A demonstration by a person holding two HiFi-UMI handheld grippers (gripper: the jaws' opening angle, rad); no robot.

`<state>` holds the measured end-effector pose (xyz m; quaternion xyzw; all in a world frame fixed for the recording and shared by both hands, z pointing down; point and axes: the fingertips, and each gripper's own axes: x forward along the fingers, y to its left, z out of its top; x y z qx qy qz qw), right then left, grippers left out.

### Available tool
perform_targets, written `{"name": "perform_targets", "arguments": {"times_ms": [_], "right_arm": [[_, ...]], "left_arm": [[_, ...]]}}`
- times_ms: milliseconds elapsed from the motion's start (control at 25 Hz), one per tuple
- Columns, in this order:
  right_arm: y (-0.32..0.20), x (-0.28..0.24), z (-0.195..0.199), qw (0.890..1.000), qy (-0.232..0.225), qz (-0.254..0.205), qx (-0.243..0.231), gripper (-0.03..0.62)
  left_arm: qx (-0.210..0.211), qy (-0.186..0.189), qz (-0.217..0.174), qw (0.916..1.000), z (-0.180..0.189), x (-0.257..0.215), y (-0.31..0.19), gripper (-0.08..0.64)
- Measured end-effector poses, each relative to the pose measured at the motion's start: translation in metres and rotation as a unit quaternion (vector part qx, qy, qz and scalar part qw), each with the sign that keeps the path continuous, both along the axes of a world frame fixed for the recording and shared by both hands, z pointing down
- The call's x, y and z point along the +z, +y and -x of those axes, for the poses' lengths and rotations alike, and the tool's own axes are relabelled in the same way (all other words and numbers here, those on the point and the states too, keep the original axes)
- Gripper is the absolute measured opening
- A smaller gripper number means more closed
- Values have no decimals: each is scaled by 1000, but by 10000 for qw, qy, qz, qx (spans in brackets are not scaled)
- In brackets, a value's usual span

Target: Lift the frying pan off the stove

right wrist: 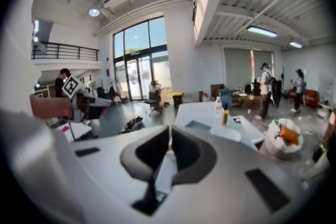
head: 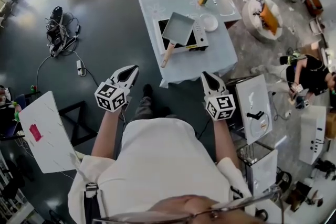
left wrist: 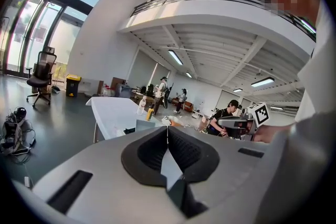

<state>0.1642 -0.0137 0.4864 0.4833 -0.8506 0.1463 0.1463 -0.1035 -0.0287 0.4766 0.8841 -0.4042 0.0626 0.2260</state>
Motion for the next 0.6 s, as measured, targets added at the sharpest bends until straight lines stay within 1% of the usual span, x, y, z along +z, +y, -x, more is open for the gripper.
{"name": "perform_targets", "arguments": {"times_ms": [200, 600], "right_arm": [[-20, 10, 15, 9998, -10, 99, 153, 35], [-68, 12, 46, 9985, 44, 166, 520, 35]], "left_arm": [[271, 8, 105, 9996, 7, 12, -34, 31], [743, 44, 243, 9969, 27, 23, -110, 31]]}}
